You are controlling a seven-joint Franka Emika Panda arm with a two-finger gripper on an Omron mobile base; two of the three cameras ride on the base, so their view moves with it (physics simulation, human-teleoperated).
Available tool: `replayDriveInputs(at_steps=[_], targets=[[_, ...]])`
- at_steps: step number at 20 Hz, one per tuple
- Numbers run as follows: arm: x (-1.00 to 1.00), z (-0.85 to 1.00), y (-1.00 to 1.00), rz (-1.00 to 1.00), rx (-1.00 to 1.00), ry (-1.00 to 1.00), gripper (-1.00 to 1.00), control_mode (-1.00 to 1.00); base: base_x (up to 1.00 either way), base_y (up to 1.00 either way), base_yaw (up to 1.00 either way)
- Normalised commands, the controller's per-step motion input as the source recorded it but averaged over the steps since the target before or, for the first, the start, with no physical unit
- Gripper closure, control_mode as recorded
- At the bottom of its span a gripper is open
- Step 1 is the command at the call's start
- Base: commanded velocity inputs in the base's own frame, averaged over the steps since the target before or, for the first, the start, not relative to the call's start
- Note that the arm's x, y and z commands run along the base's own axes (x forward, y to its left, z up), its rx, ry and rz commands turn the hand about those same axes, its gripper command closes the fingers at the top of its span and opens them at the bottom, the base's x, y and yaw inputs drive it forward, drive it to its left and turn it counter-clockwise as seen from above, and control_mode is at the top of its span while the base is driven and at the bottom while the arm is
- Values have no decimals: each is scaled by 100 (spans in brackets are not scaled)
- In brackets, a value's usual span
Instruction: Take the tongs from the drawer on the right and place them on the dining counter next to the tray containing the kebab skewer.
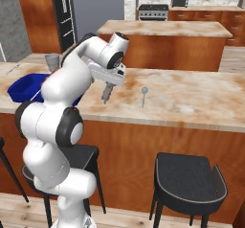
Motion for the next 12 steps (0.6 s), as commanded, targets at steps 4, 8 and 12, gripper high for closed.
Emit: replayDriveInputs(at_steps=[4, 8, 12], targets=[[-11, 45, 0, 0, 0, -1, -100, -100, 0, 0, 0], [-1, 43, 2, 0, 0, 0, -100, -100, 0, 0, 0], [-41, 90, 0, 0, -4, 1, -100, -100, 0, 0, 0]])
